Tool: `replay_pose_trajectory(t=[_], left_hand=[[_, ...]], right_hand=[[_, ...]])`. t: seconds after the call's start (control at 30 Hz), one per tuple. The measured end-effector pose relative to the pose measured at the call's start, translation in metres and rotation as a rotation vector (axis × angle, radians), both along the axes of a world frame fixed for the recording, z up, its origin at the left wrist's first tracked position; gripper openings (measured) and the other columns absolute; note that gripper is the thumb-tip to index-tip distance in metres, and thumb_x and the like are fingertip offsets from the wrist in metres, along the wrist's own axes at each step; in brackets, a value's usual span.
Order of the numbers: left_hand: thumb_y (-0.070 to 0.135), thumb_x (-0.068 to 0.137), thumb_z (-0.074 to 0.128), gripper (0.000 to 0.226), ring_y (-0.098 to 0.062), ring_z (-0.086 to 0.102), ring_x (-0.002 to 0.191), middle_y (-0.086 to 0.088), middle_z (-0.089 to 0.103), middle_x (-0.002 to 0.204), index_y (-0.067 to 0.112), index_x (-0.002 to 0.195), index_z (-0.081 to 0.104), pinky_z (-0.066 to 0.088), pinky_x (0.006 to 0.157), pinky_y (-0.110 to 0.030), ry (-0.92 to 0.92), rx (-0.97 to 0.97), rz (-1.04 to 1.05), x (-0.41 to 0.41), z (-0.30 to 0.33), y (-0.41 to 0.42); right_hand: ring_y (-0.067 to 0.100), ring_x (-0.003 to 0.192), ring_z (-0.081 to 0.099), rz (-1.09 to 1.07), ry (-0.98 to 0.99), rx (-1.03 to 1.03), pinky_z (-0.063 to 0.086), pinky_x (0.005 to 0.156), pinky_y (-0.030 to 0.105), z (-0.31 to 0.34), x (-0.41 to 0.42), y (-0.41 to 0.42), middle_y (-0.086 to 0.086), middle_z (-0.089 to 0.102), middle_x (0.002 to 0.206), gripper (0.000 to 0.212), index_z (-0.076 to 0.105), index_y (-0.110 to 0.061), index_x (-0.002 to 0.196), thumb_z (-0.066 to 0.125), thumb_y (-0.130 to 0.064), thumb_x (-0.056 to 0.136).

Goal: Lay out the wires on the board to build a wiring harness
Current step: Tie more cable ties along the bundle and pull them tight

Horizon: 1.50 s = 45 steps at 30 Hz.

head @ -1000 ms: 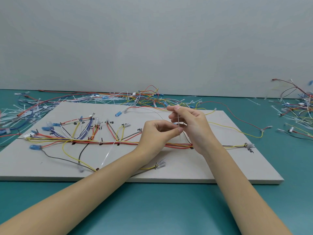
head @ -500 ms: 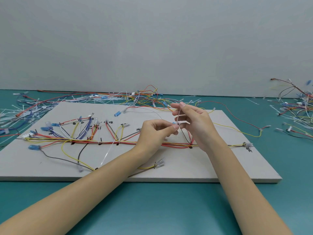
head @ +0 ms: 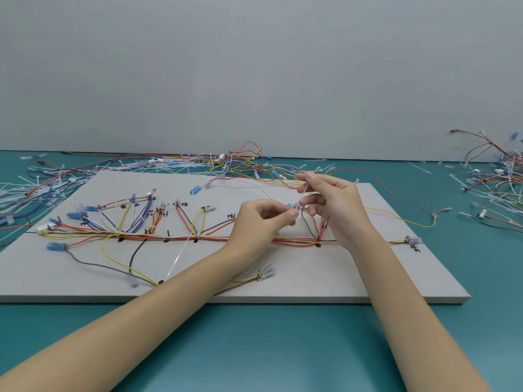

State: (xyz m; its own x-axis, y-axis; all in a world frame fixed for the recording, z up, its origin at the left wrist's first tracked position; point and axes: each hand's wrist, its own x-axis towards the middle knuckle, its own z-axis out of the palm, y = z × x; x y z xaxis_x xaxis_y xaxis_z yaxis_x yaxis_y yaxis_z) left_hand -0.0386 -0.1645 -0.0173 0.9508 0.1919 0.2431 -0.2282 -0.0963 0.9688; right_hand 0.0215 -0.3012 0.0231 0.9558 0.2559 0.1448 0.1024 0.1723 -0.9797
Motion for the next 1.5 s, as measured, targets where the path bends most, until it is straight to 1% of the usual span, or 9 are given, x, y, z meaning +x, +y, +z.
replay_pose_trajectory(t=[0.17,0.3,0.37,0.7,0.9,1.03,1.23,1.4,1.5], left_hand=[[0.020,0.080,0.077,0.004,-0.010,0.066,0.074,0.003,0.074,0.078,0.017,0.083,0.077,0.053,0.071,-0.023,0.008,0.264,0.036,-0.001,-0.007,-0.003],[0.036,0.075,0.080,0.021,-0.010,0.055,0.086,0.003,0.067,0.090,0.022,0.090,0.077,0.045,0.075,-0.025,-0.002,0.596,-0.006,-0.001,-0.008,-0.003],[0.037,0.075,0.080,0.023,-0.012,0.054,0.092,0.001,0.065,0.093,0.022,0.092,0.078,0.044,0.078,-0.026,-0.007,0.688,-0.054,-0.001,-0.004,-0.001],[0.022,0.085,0.073,0.012,-0.017,0.054,0.096,-0.003,0.067,0.094,0.016,0.093,0.078,0.041,0.084,-0.030,-0.034,0.822,-0.148,0.001,0.005,0.001],[0.026,0.093,0.062,0.012,-0.018,0.046,0.098,0.002,0.055,0.096,0.017,0.096,0.069,0.036,0.087,-0.027,-0.063,1.000,-0.181,0.005,0.003,0.000],[0.032,0.096,0.054,0.017,-0.017,0.037,0.104,0.004,0.043,0.105,0.021,0.105,0.063,0.036,0.091,-0.033,-0.023,1.101,-0.152,0.007,0.000,-0.001],[0.035,0.099,0.049,0.021,-0.021,0.036,0.110,0.000,0.045,0.116,0.021,0.110,0.060,0.032,0.085,-0.033,0.010,1.199,-0.116,0.011,-0.003,-0.005],[0.035,0.099,0.047,0.023,-0.021,0.036,0.113,-0.001,0.045,0.119,0.022,0.114,0.059,0.029,0.084,-0.033,0.029,1.211,-0.111,0.013,-0.005,-0.005],[0.035,0.100,0.046,0.024,-0.021,0.035,0.114,-0.001,0.045,0.120,0.021,0.114,0.059,0.030,0.086,-0.033,0.040,1.209,-0.117,0.014,-0.006,-0.005]], right_hand=[[0.012,0.050,0.063,-0.104,-0.069,-0.046,0.045,0.042,0.018,-0.004,0.012,-0.010,0.009,0.063,0.076,0.019,0.070,-0.004,0.097,0.055,-0.015,0.098],[0.010,0.046,0.061,-0.228,-0.109,-0.076,0.045,0.042,0.017,-0.011,0.026,-0.022,0.009,0.060,0.071,0.021,0.068,-0.008,0.091,0.050,-0.012,0.101],[0.008,0.043,0.059,-0.258,-0.128,-0.098,0.044,0.041,0.016,-0.013,0.031,-0.027,0.009,0.058,0.069,0.023,0.067,-0.007,0.092,0.047,-0.011,0.101],[0.006,0.042,0.056,-0.235,-0.180,-0.223,0.045,0.043,0.016,-0.020,0.037,-0.030,0.010,0.057,0.070,0.022,0.066,0.000,0.100,0.046,-0.010,0.101],[0.006,0.043,0.055,-0.158,-0.169,-0.310,0.046,0.045,0.018,-0.023,0.035,-0.023,0.011,0.055,0.070,0.023,0.065,0.002,0.102,0.045,-0.010,0.102],[0.007,0.044,0.055,-0.123,-0.150,-0.328,0.048,0.045,0.019,-0.024,0.033,-0.020,0.011,0.055,0.071,0.022,0.065,0.003,0.100,0.048,-0.010,0.101],[0.011,0.050,0.057,-0.137,-0.158,-0.406,0.048,0.049,0.024,-0.026,0.030,-0.017,0.006,0.054,0.078,0.019,0.069,-0.002,0.095,0.053,-0.012,0.099],[0.005,0.045,0.054,-0.130,-0.162,-0.471,0.043,0.045,0.018,-0.024,0.027,-0.015,0.006,0.058,0.070,0.019,0.070,-0.003,0.095,0.054,-0.013,0.098],[0.012,0.050,0.054,-0.118,-0.174,-0.506,0.043,0.050,0.025,-0.023,0.026,-0.014,0.002,0.059,0.069,0.018,0.071,-0.003,0.095,0.056,-0.012,0.097]])
